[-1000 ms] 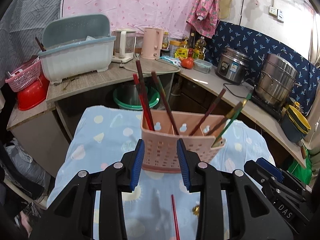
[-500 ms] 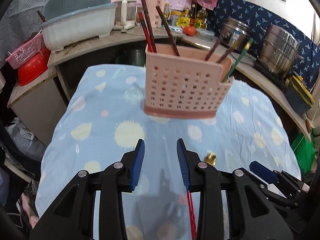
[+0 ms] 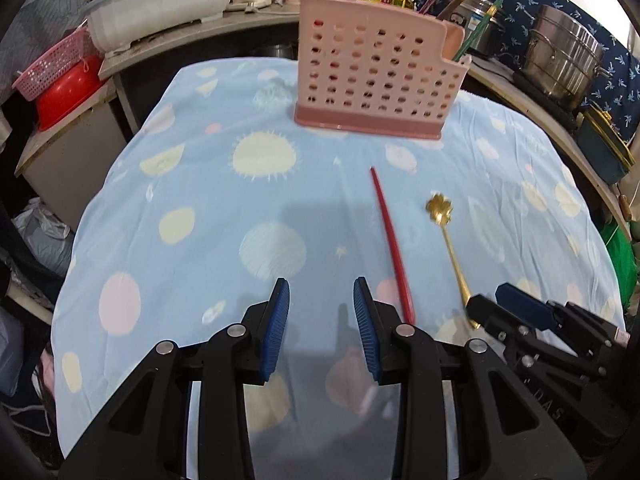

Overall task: Organize utensils
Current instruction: 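Move both open grippers back to the red chopstick and gold spoon, then close the right gripper on the gold spoon handle while the left grips the red chopstick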

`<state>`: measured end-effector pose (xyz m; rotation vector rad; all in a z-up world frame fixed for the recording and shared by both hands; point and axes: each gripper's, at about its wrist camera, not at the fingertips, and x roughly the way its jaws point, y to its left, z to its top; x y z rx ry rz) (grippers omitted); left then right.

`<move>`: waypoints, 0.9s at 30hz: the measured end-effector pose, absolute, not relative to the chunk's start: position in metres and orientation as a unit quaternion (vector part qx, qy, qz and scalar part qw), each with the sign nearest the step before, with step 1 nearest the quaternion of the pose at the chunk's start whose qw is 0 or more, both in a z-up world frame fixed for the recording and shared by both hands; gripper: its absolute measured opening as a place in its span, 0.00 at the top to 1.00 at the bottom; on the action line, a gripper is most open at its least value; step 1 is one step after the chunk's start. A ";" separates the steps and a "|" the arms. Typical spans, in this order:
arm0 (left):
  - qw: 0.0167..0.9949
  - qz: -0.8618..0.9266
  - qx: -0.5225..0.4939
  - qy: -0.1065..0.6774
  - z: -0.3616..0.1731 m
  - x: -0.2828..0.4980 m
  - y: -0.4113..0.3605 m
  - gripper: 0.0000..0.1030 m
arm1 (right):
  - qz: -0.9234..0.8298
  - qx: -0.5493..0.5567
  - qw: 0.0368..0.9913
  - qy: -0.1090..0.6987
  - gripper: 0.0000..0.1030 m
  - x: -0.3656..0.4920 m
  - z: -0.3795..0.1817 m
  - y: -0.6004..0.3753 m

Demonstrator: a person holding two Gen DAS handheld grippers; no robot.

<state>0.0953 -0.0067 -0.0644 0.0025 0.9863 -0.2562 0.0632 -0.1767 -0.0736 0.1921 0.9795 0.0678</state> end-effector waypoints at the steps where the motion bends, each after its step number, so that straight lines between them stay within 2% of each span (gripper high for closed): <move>1: 0.872 -0.123 0.000 0.474 -0.066 0.094 -0.006 0.69 | 0.033 0.092 0.876 0.472 0.73 0.063 -0.075 -0.176; 8: 0.867 -0.128 -0.003 0.482 -0.073 0.081 -0.008 0.69 | 0.034 0.088 0.873 0.479 0.80 0.064 -0.084 -0.174; 13: 0.864 -0.137 -0.002 0.485 -0.075 0.076 -0.014 0.69 | 0.028 0.085 0.874 0.477 0.90 0.064 -0.086 -0.177; 21: 0.855 -0.164 0.000 0.492 -0.078 0.063 -0.025 0.69 | 0.022 0.087 0.877 0.473 0.90 0.054 -0.086 -0.185; 27: 0.848 -0.187 0.007 0.496 -0.080 0.051 -0.034 0.65 | 0.009 0.101 0.876 0.471 0.90 0.040 -0.086 -0.198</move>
